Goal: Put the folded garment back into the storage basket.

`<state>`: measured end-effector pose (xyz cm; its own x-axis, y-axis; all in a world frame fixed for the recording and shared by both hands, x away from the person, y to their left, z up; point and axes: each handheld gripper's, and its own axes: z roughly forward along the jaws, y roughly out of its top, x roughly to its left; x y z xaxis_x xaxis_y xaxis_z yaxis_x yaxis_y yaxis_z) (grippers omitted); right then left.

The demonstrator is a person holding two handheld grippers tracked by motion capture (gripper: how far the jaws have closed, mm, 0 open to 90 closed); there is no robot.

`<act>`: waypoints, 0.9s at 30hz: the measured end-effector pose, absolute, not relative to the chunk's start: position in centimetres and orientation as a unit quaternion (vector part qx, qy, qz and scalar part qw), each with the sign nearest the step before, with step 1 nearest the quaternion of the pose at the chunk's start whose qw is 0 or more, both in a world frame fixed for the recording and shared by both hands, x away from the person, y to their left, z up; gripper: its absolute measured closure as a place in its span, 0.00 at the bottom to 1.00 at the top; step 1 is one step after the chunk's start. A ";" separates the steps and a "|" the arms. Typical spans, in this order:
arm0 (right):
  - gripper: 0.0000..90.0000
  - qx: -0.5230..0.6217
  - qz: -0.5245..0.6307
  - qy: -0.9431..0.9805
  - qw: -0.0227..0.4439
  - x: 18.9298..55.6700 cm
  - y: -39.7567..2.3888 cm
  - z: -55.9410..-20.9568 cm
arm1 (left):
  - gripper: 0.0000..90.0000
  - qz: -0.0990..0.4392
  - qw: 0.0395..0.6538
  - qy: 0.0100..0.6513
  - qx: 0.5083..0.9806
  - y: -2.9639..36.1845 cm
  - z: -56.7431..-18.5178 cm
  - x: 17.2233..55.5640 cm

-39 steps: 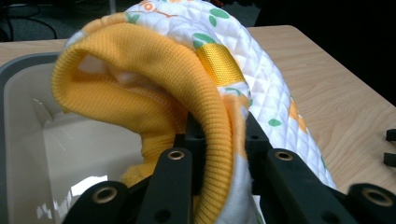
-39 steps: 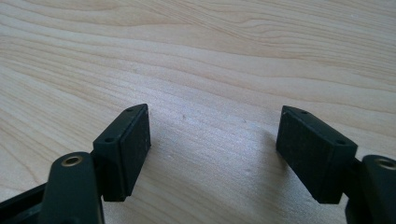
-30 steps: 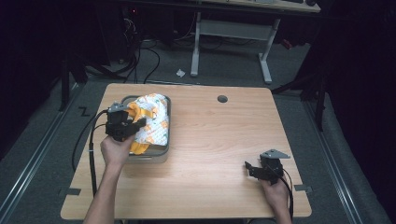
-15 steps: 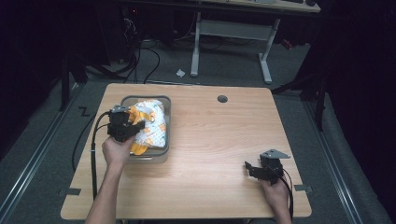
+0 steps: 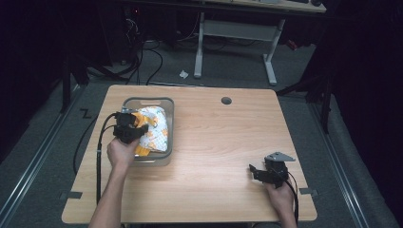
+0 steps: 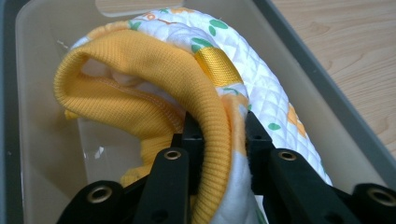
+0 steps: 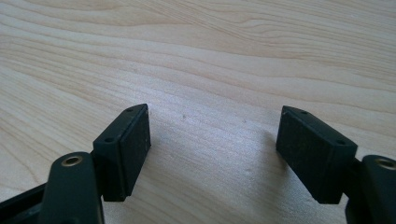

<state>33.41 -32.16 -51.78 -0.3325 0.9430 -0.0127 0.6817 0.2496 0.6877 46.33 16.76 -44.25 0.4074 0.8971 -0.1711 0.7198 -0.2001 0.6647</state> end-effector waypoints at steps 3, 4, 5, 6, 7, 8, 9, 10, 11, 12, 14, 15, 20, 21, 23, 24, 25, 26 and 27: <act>0.29 0.535 0.299 0.760 0.219 33.4 -32.2 -51.8 | 0.83 0.128 0.337 0.533 0.766 16.6 -44.6 46.6; 0.29 0.535 0.299 0.760 0.219 33.4 -32.2 -51.8 | 0.82 0.126 0.333 0.535 0.766 16.6 -44.6 46.7; 0.29 0.535 0.299 0.760 0.219 33.4 -32.2 -51.8 | 0.76 0.124 0.331 0.539 0.764 16.7 -44.7 46.7; 0.29 0.535 0.299 0.760 0.219 33.4 -32.2 -51.8 | 0.76 0.124 0.329 0.542 0.763 16.7 -44.7 46.8; 0.29 0.535 0.299 0.760 0.219 33.4 -32.2 -51.8 | 0.71 0.123 0.326 0.548 0.761 16.7 -44.8 46.9; 0.29 0.535 0.299 0.760 0.219 33.4 -32.2 -51.8 | 0.67 0.124 0.319 0.551 0.761 16.6 -44.8 47.0; 0.29 0.535 0.299 0.760 0.219 33.4 -32.2 -51.8 | 0.63 0.127 0.312 0.553 0.762 16.6 -44.8 47.1; 0.29 0.535 0.299 0.760 0.219 33.4 -32.2 -51.8 | 0.59 0.131 0.309 0.555 0.761 16.6 -44.9 47.1; 0.29 0.535 0.299 0.760 0.219 33.4 -32.2 -51.8 | 0.59 0.132 0.309 0.555 0.761 16.6 -44.9 47.1; 0.29 0.535 0.299 0.760 0.219 33.4 -32.2 -51.8 | 0.57 0.138 0.308 0.557 0.759 16.6 -44.8 47.0; 0.29 0.535 0.299 0.760 0.219 33.4 -32.2 -51.8 | 0.54 0.147 0.311 0.561 0.753 16.8 -44.5 46.9; 0.29 0.535 0.299 0.760 0.219 33.4 -32.2 -51.8 | 0.52 0.149 0.314 0.562 0.750 16.8 -44.4 46.8; 0.29 0.535 0.299 0.760 0.219 33.4 -32.2 -51.8 | 0.47 0.160 0.332 0.563 0.740 17.2 -43.6 46.2; 0.29 0.535 0.299 0.760 0.219 33.4 -32.2 -51.8 | 0.46 0.161 0.336 0.559 0.741 17.1 -43.5 46.0; 0.29 0.535 0.299 0.760 0.219 33.4 -32.2 -51.8 | 0.44 0.164 0.343 0.553 0.741 17.0 -43.3 45.6; 0.29 0.535 0.299 0.760 0.219 33.4 -32.2 -51.8 | 0.44 0.165 0.347 0.551 0.741 17.0 -43.1 45.4; 0.29 0.535 0.299 0.760 0.219 33.4 -32.2 -51.8 | 0.44 0.166 0.351 0.550 0.740 16.9 -43.0 45.3; 0.29 0.535 0.299 0.760 0.219 33.4 -32.2 -51.8 | 0.43 0.166 0.356 0.548 0.739 16.8 -42.9 45.1; 0.29 0.535 0.299 0.760 0.219 33.4 -32.2 -51.8 | 0.43 0.166 0.362 0.545 0.738 16.7 -42.7 44.9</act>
<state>33.41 -32.16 -51.78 -0.3327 0.9429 -0.0131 0.6813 0.2500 0.6880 44.91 16.73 -42.72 0.3500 0.9247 -0.1496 0.6844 -0.1434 0.7149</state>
